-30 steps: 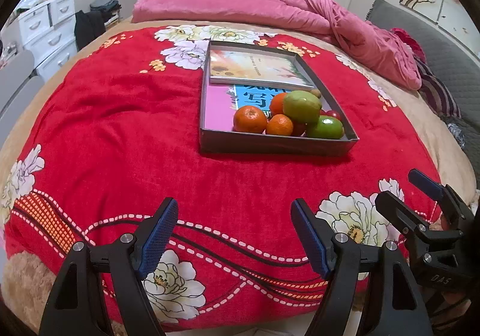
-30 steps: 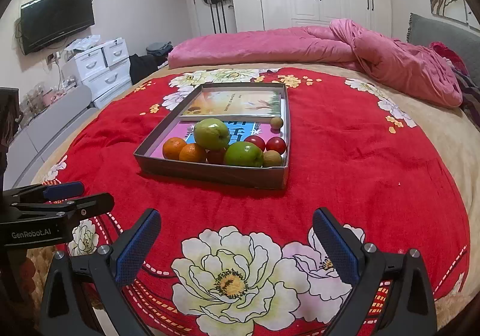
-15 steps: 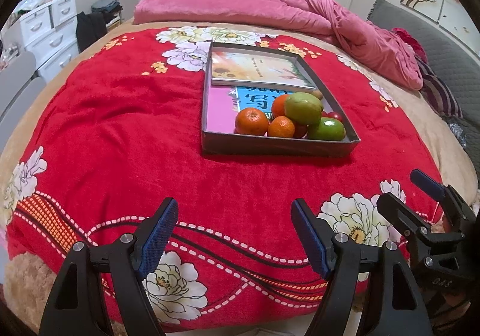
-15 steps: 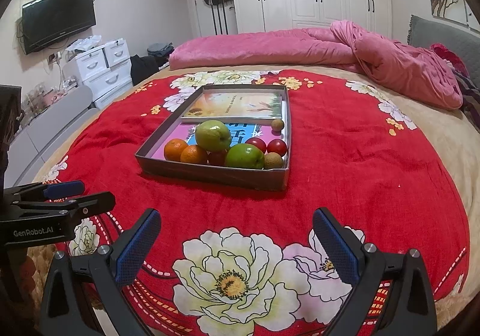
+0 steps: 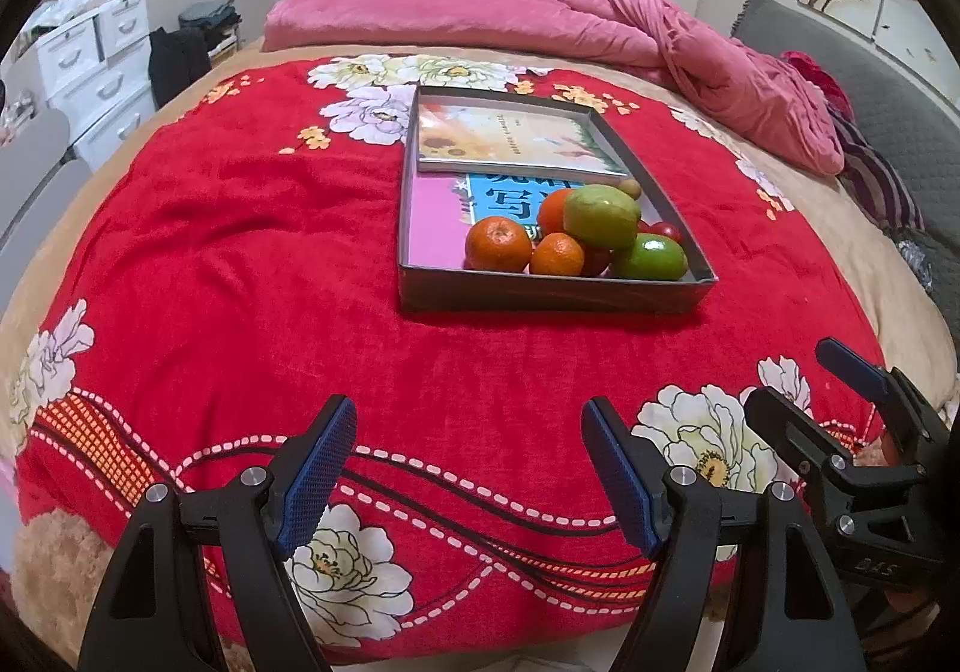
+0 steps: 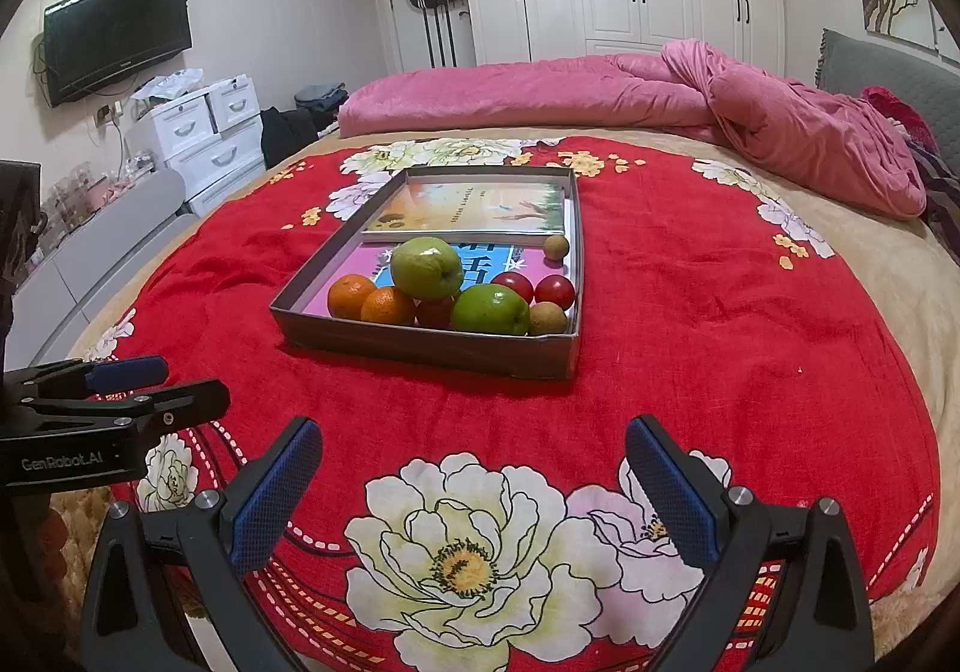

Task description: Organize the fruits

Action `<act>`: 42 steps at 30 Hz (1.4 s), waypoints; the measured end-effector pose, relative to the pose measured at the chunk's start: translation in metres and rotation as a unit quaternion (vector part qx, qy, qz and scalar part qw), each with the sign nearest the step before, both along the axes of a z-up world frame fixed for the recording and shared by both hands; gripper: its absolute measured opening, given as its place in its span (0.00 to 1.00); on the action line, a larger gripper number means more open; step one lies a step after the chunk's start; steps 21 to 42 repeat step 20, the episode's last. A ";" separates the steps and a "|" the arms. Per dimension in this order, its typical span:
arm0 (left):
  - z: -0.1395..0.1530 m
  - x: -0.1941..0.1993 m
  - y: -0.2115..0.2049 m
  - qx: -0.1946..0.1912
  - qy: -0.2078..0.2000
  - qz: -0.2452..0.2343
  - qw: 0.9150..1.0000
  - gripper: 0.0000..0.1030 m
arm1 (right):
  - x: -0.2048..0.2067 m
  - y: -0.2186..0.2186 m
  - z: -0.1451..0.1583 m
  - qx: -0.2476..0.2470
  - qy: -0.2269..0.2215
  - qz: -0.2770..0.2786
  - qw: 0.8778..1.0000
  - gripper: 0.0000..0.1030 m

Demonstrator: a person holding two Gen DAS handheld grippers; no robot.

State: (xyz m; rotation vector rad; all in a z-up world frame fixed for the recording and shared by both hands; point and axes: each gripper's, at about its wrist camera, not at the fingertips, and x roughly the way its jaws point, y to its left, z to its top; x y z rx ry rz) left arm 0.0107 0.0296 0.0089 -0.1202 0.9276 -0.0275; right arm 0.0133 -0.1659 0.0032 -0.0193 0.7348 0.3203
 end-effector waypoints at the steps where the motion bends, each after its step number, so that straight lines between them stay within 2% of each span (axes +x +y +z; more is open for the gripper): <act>1: 0.000 0.000 0.000 -0.001 -0.001 -0.001 1.000 0.76 | 0.000 0.000 0.000 0.000 0.000 0.000 1.000 0.99; 13: 0.000 0.001 -0.005 -0.006 -0.001 -0.008 1.000 0.76 | 0.001 -0.001 -0.006 -0.001 0.004 -0.002 1.000 0.99; 16: -0.002 0.005 -0.001 0.005 0.005 0.011 1.000 0.76 | 0.005 -0.004 -0.009 0.001 0.008 -0.009 1.000 0.99; 20: -0.008 0.017 0.021 -0.002 0.008 0.047 0.999 0.76 | 0.015 -0.017 -0.012 -0.001 0.010 -0.037 0.999 0.99; 42: -0.008 0.017 0.021 -0.002 0.008 0.047 0.999 0.76 | 0.015 -0.017 -0.012 -0.001 0.010 -0.037 0.999 0.99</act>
